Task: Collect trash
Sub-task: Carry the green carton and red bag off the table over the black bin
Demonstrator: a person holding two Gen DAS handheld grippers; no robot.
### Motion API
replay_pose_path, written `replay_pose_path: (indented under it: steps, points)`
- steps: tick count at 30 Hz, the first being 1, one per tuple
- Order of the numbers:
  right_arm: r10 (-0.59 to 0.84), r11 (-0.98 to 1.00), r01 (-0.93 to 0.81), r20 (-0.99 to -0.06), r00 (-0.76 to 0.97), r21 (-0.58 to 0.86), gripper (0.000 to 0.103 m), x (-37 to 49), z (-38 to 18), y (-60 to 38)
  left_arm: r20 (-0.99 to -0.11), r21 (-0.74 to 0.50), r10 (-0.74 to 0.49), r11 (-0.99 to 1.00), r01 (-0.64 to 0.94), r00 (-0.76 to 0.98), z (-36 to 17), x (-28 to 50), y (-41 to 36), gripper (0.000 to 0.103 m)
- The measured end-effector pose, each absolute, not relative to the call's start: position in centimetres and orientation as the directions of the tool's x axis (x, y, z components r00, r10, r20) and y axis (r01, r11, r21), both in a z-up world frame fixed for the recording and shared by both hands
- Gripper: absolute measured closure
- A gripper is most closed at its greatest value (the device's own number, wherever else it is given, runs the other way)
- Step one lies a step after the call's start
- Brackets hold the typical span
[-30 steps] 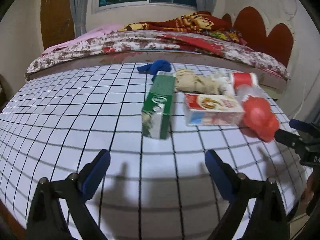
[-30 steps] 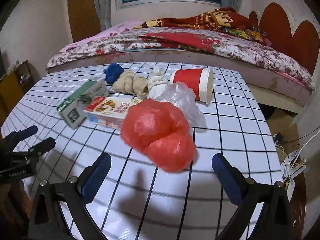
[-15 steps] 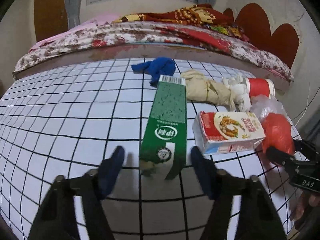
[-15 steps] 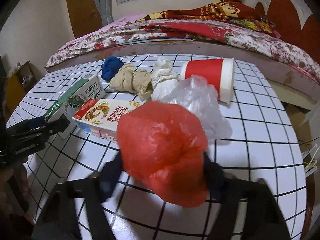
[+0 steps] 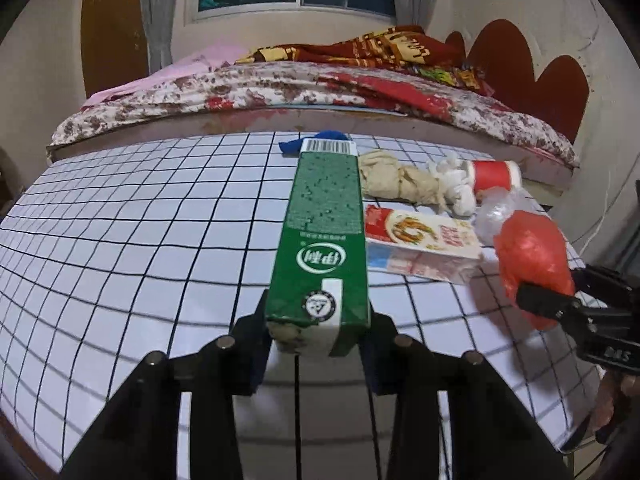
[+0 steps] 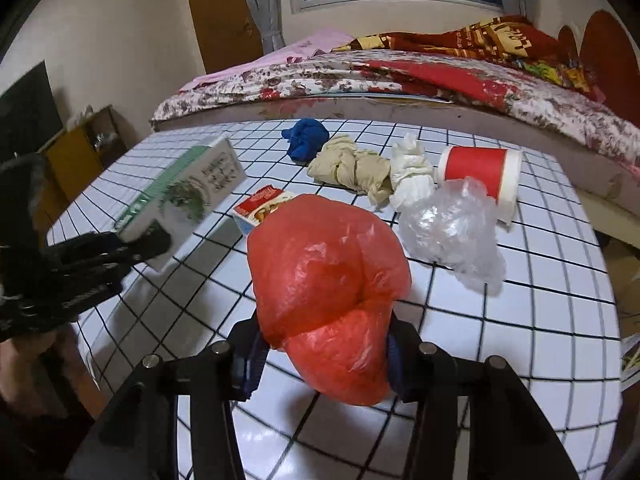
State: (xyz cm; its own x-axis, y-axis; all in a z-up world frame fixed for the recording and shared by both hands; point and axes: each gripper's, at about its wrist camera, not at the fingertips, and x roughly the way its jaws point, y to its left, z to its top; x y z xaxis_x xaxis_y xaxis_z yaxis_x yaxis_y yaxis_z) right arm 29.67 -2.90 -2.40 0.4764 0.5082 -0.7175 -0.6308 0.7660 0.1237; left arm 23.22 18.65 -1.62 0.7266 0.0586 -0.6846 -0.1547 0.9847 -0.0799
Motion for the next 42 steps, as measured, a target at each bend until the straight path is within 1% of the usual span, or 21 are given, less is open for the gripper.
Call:
replay_pose_path:
  steps: [8,15,27,42]
  points:
    - [0.42,0.836,-0.543,-0.738,0.529,0.086,0.052,28.0,-1.6,-7.2,-0.665,-0.09,0.028,0.989,-0.118,0.746,-0.4,20.1,14.7,0.064]
    - [0.388,0.861,-0.504,-0.727,0.566,0.066,0.052,26.0,-0.4,-10.3,-0.644,-0.088,0.007,0.993,-0.083,0.765,0.7,17.9,11.2,0.064]
    - [0.346,0.887,-0.46,-0.703,0.621,0.029,0.052,23.4,1.5,-14.6,-0.622,-0.069,-0.027,0.997,-0.021,0.783,1.8,16.4,6.9,0.064]
    - [0.268,0.932,-0.363,-0.689,0.673,0.007,0.052,21.3,2.3,-21.0,-0.619,-0.069,-0.118,0.993,0.095,0.776,1.7,16.4,0.7,0.064]
